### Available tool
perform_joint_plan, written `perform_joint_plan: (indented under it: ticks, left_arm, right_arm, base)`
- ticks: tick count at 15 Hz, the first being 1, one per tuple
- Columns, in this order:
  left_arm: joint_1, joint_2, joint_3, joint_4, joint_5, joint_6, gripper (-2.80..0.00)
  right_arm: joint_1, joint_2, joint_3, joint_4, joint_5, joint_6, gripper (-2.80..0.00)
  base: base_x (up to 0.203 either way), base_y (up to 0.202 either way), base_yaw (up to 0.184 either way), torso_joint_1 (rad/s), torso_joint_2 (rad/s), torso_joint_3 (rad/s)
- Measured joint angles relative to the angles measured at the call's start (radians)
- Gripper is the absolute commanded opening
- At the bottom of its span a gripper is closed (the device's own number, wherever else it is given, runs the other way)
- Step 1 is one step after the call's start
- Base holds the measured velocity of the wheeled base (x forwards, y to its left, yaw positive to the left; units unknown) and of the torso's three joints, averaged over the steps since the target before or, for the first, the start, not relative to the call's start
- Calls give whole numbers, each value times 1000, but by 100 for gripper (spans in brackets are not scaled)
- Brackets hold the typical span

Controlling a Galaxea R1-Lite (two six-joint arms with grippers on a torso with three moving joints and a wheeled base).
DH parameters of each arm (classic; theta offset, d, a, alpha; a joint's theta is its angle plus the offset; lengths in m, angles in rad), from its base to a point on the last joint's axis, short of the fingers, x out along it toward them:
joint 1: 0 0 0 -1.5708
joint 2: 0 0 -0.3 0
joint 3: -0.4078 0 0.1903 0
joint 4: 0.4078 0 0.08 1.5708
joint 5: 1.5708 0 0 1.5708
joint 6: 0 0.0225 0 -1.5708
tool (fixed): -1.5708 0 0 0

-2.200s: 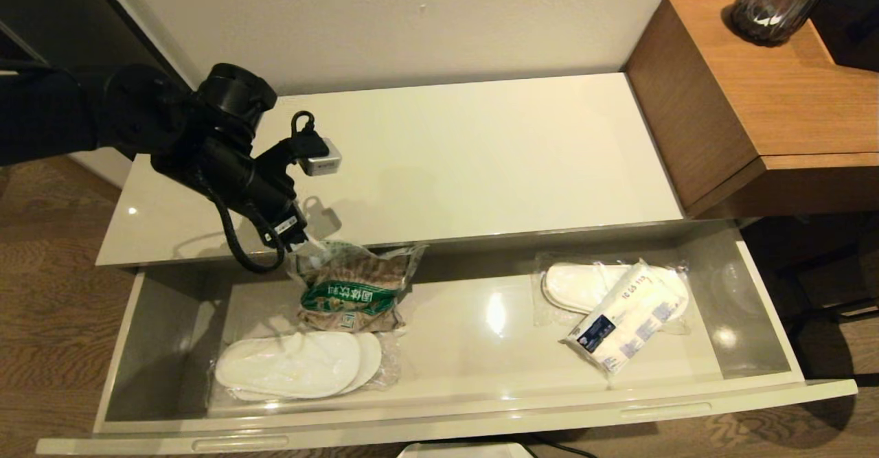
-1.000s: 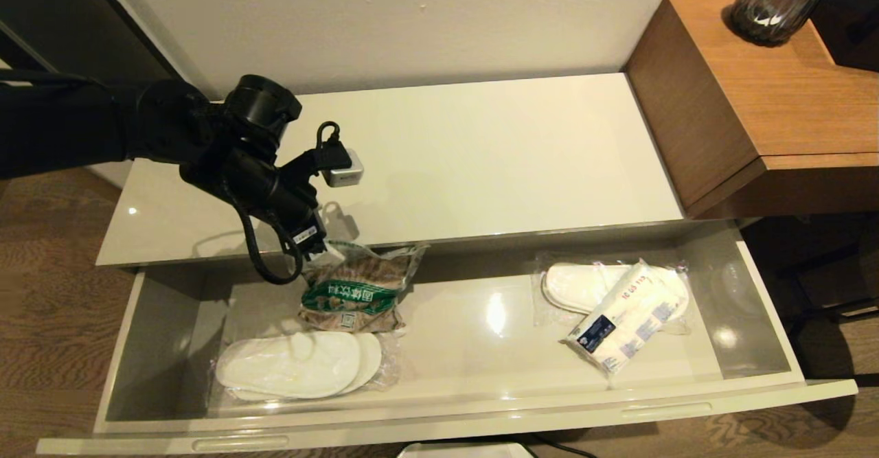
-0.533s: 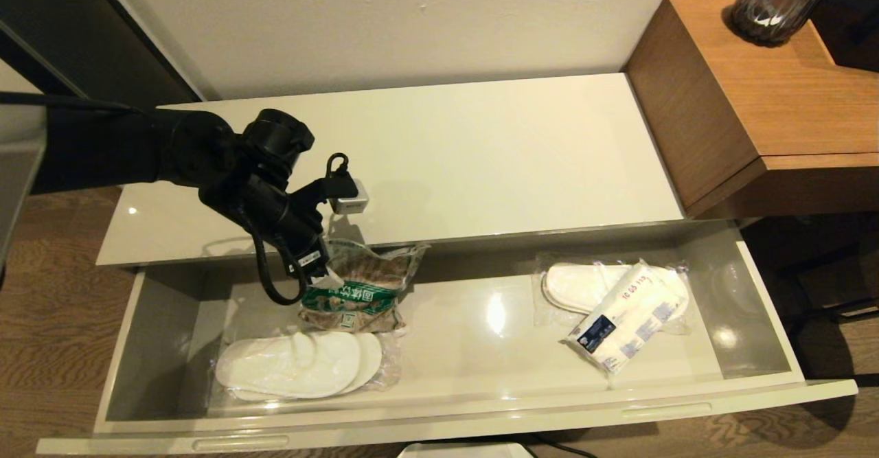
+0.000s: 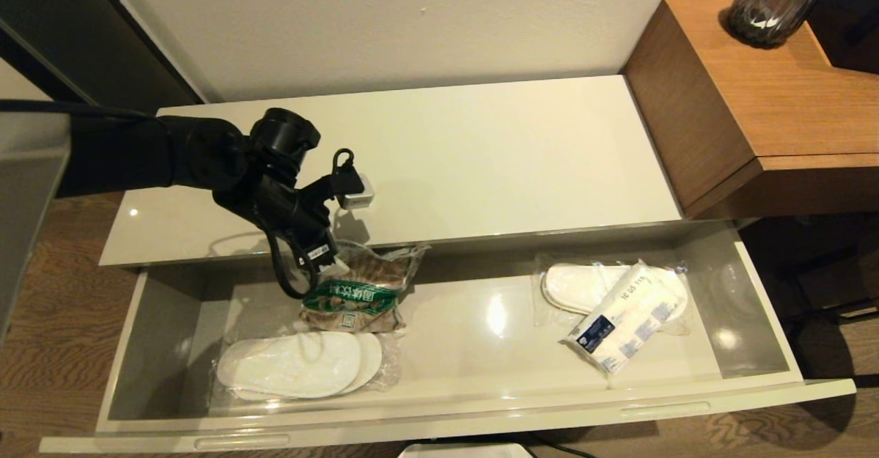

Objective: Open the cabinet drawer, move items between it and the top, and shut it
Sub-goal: Take out the solid drinks from the drawer

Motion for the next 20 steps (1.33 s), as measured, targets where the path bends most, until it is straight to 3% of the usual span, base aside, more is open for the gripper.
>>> perform_joint_plan:
  ticks: [8, 15, 18, 20]
  left_arm:
    - [-1, 1, -5, 12, -6, -11, -280]
    - [1, 6, -136, 14, -7, -22, -280]
    - [3, -44, -175, 80, -7, -38, -280]
    - [0, -117, -176, 212, -14, -48, -280]
  right_arm:
    - [0, 0, 0, 0, 0, 0, -280]
    - [0, 0, 0, -1, 0, 0, -280]
    - [-2, 0, 0, 0, 0, 0, -280]
    - [0, 0, 0, 0, 0, 0, -280]
  base:
    - [0, 0, 0, 0, 0, 0]
    - [0, 0, 0, 0, 0, 0]
    - [0, 0, 0, 0, 0, 0]
    - [0, 0, 0, 0, 0, 0]
